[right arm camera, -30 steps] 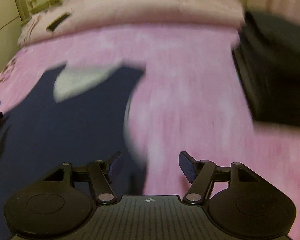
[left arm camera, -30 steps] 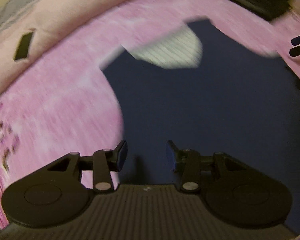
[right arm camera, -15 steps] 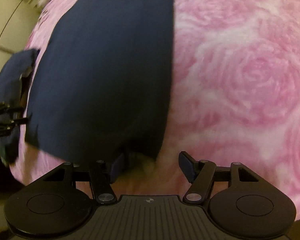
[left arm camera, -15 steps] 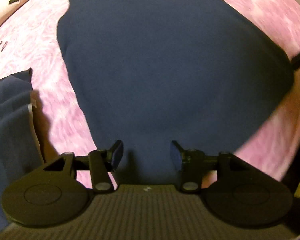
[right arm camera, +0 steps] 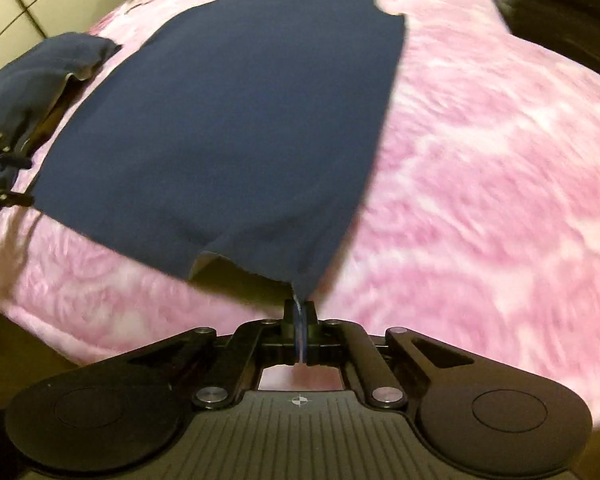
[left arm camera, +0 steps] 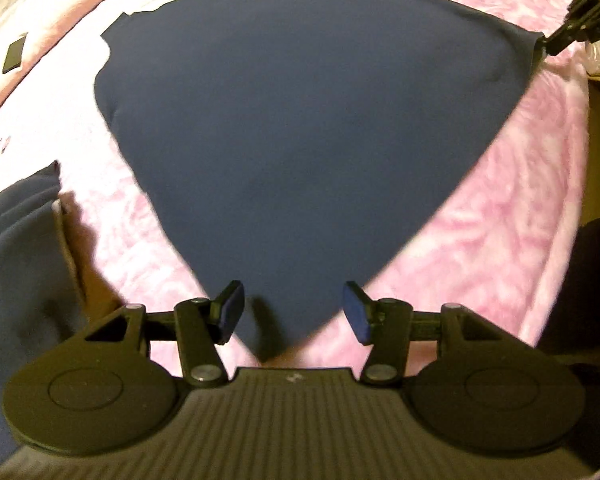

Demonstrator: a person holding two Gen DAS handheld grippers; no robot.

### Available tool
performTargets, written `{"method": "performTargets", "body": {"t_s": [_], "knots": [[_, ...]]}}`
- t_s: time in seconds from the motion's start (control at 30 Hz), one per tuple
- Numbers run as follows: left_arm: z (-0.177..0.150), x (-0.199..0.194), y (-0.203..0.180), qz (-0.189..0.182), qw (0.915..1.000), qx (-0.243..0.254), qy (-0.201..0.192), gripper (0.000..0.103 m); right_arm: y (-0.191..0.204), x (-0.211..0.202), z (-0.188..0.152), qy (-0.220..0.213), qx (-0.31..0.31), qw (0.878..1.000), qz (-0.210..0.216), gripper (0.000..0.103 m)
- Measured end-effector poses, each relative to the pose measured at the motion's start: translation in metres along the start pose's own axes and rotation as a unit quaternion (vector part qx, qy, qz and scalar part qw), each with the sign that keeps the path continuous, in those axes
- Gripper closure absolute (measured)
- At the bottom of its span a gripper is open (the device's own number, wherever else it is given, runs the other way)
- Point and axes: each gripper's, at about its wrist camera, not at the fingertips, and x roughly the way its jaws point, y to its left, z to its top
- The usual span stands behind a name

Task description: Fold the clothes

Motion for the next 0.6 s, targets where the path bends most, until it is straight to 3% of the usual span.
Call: {"method": "performTargets", "body": {"t_s": [0.13, 0.27, 0.33, 0.37, 0.4, 0.6], "knots": [[-0.016, -0.001, 0.008, 0.007, 0.9997, -0.023, 0.01, 0.054, 0.003, -0.012, -0.011, -0.011, 0.021, 1.0, -0.018, 0.103], [-0.025, 0.003, 0.025, -0.007, 0.9935, -0.112, 0.015, 0.054, 0.006, -0.025, -0.022, -0.022, 0.042, 0.998, -0.036, 0.103], [-0.029, 0.005, 0.035, -0.015, 0.9869, -0.16, 0.015, 0.054, 0.004, -0.028, -0.023, -0.027, 0.051, 0.998, -0.038, 0.088], [-0.03, 0.008, 0.04, -0.018, 0.9831, -0.182, 0.013, 0.054, 0.004, -0.025, -0.019, -0.031, 0.057, 0.997, -0.04, 0.055], [-0.031, 0.01, 0.045, -0.022, 0.9787, -0.204, 0.01, 0.054, 0.001, -0.025, -0.017, -0.04, 0.062, 0.997, -0.035, 0.038], [-0.041, 0.029, 0.065, -0.063, 0.9499, -0.306, 0.008, 0.059, -0.028, -0.014, -0.002, -0.046, 0.127, 0.991, 0.018, 0.039]]}}
